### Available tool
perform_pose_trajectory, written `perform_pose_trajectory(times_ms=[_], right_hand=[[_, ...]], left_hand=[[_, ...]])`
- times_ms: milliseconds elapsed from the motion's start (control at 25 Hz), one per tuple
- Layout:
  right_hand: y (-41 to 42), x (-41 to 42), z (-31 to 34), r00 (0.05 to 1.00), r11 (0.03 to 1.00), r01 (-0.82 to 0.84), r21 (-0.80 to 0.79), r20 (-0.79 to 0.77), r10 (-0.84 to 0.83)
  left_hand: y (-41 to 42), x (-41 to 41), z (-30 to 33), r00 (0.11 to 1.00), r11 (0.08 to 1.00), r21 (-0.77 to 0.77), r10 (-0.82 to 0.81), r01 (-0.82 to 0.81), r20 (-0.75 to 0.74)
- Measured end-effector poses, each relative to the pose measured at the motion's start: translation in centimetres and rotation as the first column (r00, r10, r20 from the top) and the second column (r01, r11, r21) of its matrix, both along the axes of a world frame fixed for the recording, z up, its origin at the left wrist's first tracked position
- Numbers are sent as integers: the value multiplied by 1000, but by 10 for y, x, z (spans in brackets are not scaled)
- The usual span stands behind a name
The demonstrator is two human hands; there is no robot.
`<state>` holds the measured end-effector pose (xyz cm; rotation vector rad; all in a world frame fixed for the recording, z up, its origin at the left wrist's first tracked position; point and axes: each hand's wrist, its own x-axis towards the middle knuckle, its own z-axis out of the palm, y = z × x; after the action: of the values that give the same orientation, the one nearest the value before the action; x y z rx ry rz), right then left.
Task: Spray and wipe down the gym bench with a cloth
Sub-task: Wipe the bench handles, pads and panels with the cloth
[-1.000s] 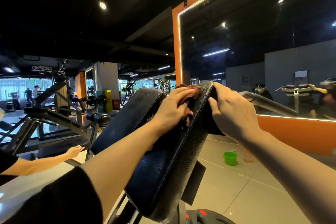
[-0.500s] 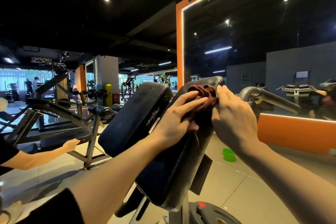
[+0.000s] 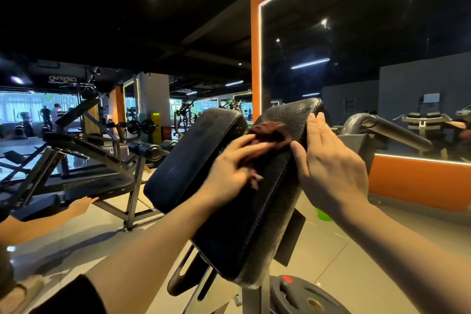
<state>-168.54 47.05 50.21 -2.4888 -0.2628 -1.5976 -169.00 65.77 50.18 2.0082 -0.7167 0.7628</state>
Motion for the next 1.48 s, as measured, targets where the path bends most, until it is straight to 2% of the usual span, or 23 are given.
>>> perform_pose_trajectory(times_ms=[80, 120, 160, 200, 240, 320, 360, 400, 480, 520, 600, 680, 800, 840, 880, 1000, 1040, 1120, 1160, 1200, 1360, 1400, 1480], right_hand=[[-1, -1, 0, 1000, 1000, -3, -16, 11, 4], [0, -1, -1, 1000, 1000, -1, -20, 13, 1], [0, 0, -2, 1000, 1000, 3, -24, 11, -2], [0, 0, -2, 1000, 1000, 5, -24, 5, -5], [0, 1, -2, 1000, 1000, 3, -22, -4, -3], [0, 1, -3, 1000, 1000, -2, -21, -21, 2], [0, 0, -3, 1000, 1000, -2, -22, -29, 2], [0, 0, -3, 999, 1000, -2, -21, -38, 2], [-1, -3, -1, 998, 1000, -8, -21, -58, 7], [-1, -5, 0, 998, 1000, -15, -22, -67, 14], [0, -11, -3, 995, 999, -46, -13, -86, 45], [6, -21, -11, 987, 993, -111, 29, -111, 114], [17, -31, -27, 966, 971, -214, 103, -128, 226], [20, -33, -31, 962, 967, -222, 123, -134, 238], [22, -35, -33, 958, 962, -232, 145, -138, 251], [24, -38, -37, 941, 937, -278, 210, -139, 310], [24, -39, -38, 937, 935, -288, 209, -138, 320], [20, -41, -41, 935, 937, -293, 190, -148, 323], [19, -43, -44, 932, 938, -294, 184, -162, 324], [18, -45, -46, 927, 936, -300, 184, -177, 332], [19, -51, -54, 911, 921, -326, 214, -191, 367], [19, -52, -55, 909, 919, -327, 219, -194, 369], [18, -53, -55, 905, 919, -326, 223, -206, 371]], left_hand=[[22, 17, -3, 963, 963, -175, 167, -206, -212], [25, 20, -6, 937, 942, -190, 221, -277, -270], [21, 17, -7, 938, 942, -168, 244, -289, -246], [14, 10, -7, 963, 962, -130, 217, -238, -159], [7, 0, -8, 989, 986, -88, 140, -145, -55], [-1, -16, -13, 999, 998, 55, -19, 17, 41], [2, -14, -13, 998, 993, 121, -15, 7, 63], [7, -8, -11, 997, 989, 128, 61, -67, 54], [11, -1, -5, 970, 970, 33, 240, -239, -45], [7, -4, -6, 963, 965, -3, 262, -262, -61], [-1, -22, -15, 989, 989, 40, 145, -146, 11], [9, -34, -34, 999, 993, 108, 47, -49, 23], [35, -29, -42, 959, 965, -8, 258, -261, -116], [31, -35, -44, 949, 960, -46, 267, -278, -166], [23, -46, -47, 966, 973, -61, 214, -224, -144], [8, -73, -68, 998, 998, 36, 54, -53, -25], [16, -68, -73, 996, 996, 33, 86, -87, 5], [34, -52, -72, 963, 963, -108, 233, -249, -137], [33, -52, -73, 946, 940, -180, 251, -289, -204], [27, -58, -75, 952, 938, -217, 229, -272, -202], [14, -84, -94, 994, 993, -59, 106, -106, 3], [24, -77, -94, 989, 987, -61, 147, -148, -20], [39, -61, -89, 940, 936, -164, 278, -311, -198]])
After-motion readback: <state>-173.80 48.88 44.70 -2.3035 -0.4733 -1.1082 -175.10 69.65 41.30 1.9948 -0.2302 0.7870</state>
